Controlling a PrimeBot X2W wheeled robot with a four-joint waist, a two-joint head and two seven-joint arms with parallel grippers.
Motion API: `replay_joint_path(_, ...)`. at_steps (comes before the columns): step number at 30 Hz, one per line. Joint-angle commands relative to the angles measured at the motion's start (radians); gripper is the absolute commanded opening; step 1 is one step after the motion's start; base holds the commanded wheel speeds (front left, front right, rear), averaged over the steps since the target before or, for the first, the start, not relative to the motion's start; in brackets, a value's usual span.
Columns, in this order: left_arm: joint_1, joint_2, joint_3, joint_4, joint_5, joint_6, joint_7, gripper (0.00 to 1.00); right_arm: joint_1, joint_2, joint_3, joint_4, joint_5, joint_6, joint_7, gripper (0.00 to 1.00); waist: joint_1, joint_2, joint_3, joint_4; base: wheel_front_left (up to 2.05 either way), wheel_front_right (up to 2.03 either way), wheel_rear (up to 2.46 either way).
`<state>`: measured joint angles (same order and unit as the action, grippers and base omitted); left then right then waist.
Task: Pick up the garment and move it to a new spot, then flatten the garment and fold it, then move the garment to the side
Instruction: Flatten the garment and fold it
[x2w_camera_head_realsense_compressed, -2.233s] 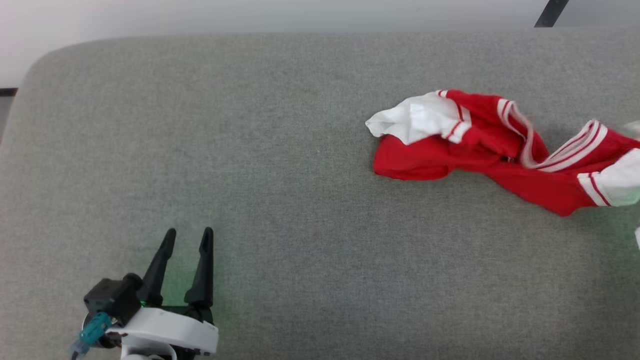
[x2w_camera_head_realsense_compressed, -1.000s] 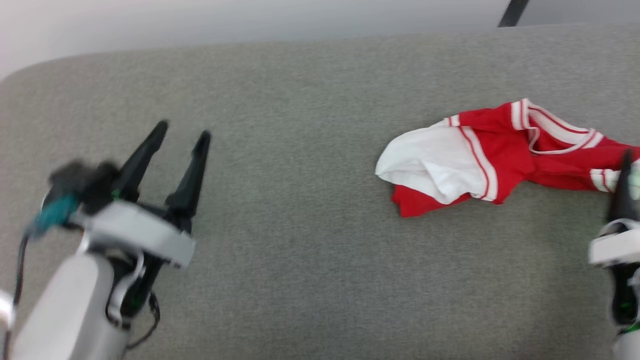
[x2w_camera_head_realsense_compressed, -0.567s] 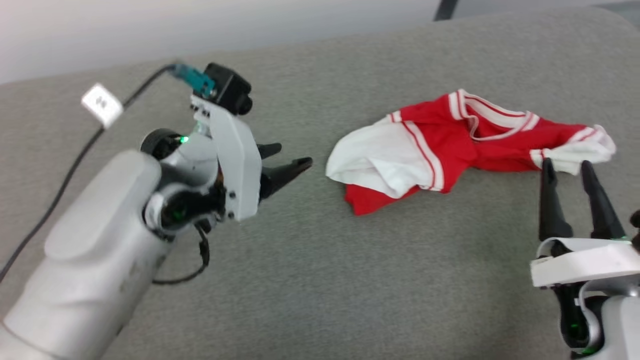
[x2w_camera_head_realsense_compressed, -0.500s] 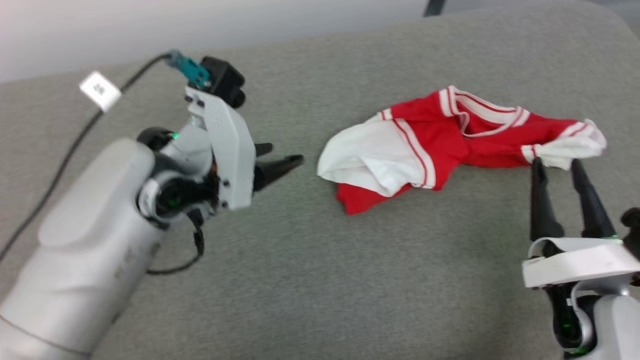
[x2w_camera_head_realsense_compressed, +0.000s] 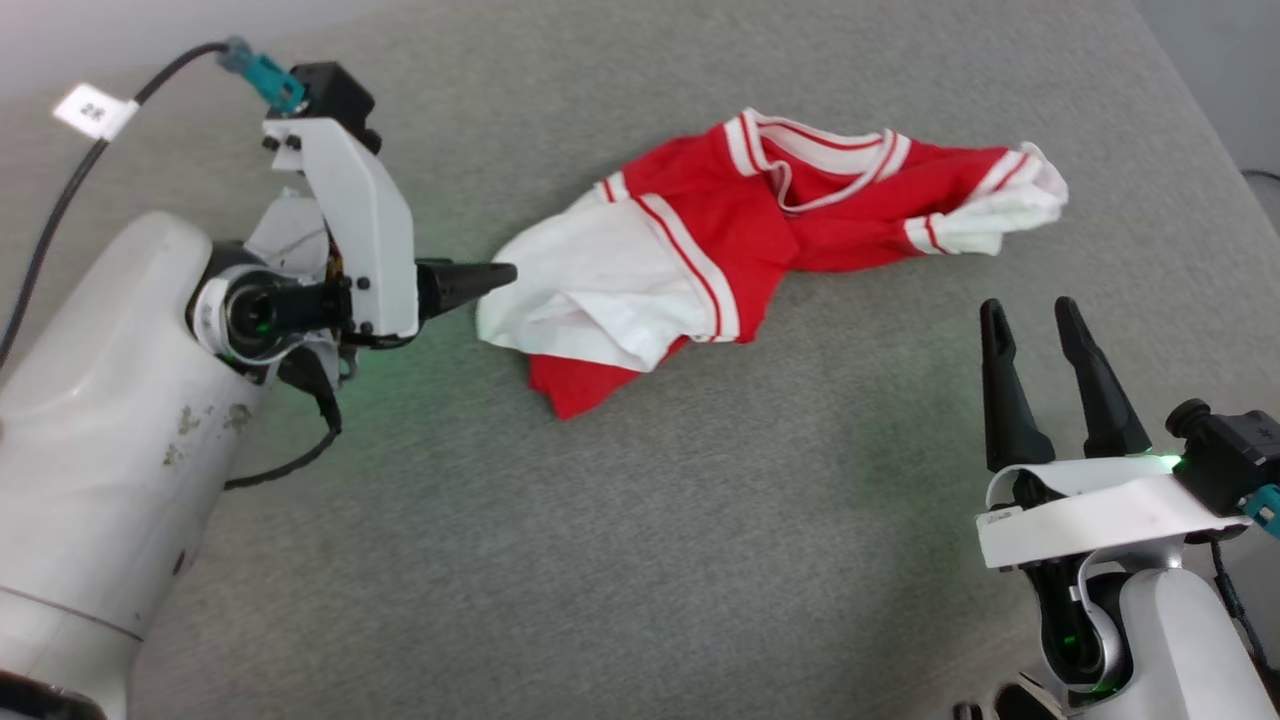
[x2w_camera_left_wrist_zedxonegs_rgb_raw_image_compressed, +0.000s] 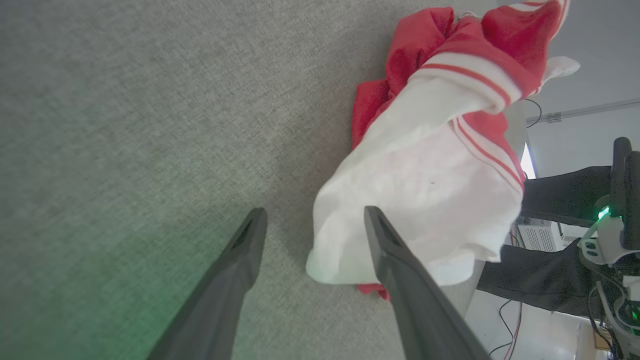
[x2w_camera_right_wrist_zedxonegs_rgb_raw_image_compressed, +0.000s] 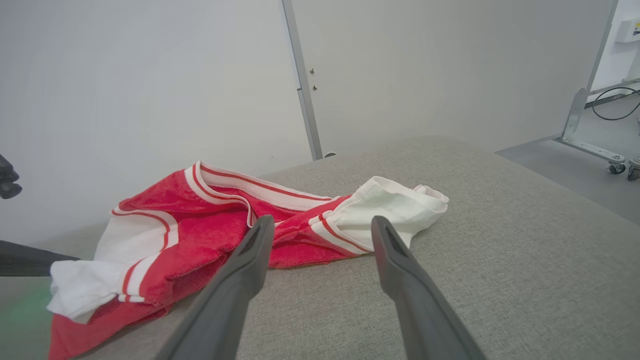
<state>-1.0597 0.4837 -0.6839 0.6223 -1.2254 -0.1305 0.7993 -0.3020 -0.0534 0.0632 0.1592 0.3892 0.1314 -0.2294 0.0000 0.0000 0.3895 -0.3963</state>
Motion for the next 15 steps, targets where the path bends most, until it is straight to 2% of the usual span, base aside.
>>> replay_joint_path(1,-0.005,0.004,-0.004,0.008,-0.009,0.000,0.002,1.00,-0.012,0.003,0.005,0.006,0.007,-0.001,-0.008,1.00,0.0000,0.0000,0.054,-0.057,0.00,0.00,0.00)
replay_joint_path(11,0.005,0.018,-0.067,0.033,-0.058,0.001,0.040,1.00,-0.029,0.004,0.023,0.034,0.014,-0.001,-0.025,1.00,0.0000,0.0000,0.049,-0.055,0.00,0.00,0.00)
replay_joint_path(12,-0.001,0.019,-0.070,0.029,-0.058,0.001,0.033,0.89,-0.031,0.004,0.023,0.035,0.013,-0.001,-0.026,1.00,0.0000,0.0000,0.048,-0.053,0.00,0.00,0.00)
replay_joint_path(13,-0.006,0.020,-0.073,0.027,-0.062,0.001,0.031,0.45,-0.033,0.004,0.023,0.037,0.012,-0.001,-0.027,1.00,0.0000,0.0000,0.046,-0.051,0.00,0.00,0.00)
replay_joint_path(14,-0.011,0.020,-0.076,0.025,-0.067,0.001,0.032,0.30,-0.035,0.004,0.023,0.038,0.011,-0.001,-0.028,1.00,0.0000,0.0000,0.044,-0.048,0.00,0.00,0.00)
replay_joint_path(15,-0.017,0.021,-0.081,0.019,-0.067,0.001,0.033,0.07,-0.037,0.004,0.022,0.038,0.009,-0.001,-0.029,1.00,0.0000,0.0000,0.042,-0.045,0.00,0.00,0.00)
